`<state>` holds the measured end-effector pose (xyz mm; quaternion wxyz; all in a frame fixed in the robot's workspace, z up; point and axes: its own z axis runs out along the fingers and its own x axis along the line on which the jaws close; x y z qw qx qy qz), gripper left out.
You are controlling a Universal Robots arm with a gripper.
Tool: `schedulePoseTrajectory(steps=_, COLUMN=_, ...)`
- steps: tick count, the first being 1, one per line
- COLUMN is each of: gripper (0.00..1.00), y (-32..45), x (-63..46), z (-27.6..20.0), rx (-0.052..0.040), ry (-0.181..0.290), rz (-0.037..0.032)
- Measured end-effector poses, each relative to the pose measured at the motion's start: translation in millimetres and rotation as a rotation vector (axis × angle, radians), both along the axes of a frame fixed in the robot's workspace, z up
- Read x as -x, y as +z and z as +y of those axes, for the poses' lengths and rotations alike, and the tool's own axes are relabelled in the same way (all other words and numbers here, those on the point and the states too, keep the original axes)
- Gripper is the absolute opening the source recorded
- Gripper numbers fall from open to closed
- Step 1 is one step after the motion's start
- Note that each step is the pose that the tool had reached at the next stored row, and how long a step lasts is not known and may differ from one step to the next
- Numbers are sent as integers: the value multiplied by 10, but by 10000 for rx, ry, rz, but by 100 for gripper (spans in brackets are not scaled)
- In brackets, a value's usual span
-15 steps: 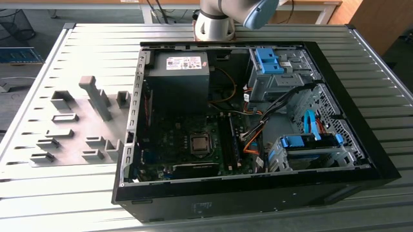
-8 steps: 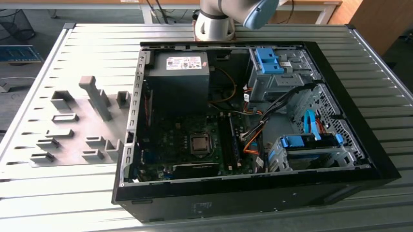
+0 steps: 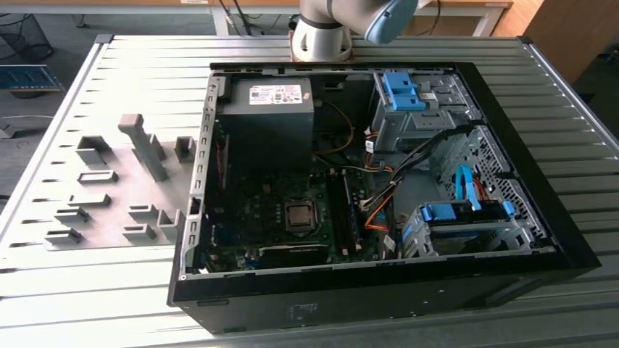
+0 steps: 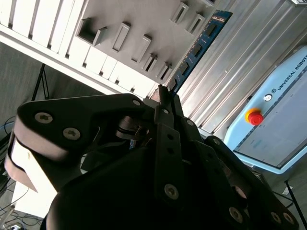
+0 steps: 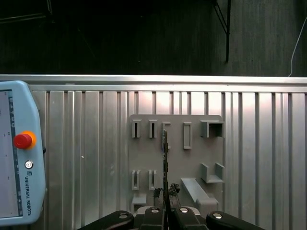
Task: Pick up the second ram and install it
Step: 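Pick up the second ram and move it above second insertion slot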
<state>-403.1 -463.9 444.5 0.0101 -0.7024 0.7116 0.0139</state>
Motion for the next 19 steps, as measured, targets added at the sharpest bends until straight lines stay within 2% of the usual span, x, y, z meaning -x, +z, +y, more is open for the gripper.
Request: schedulePoseTrajectory(steps=19, gripper=14, y=87, x=0, z=3, rx=7, ry=0, rz=1)
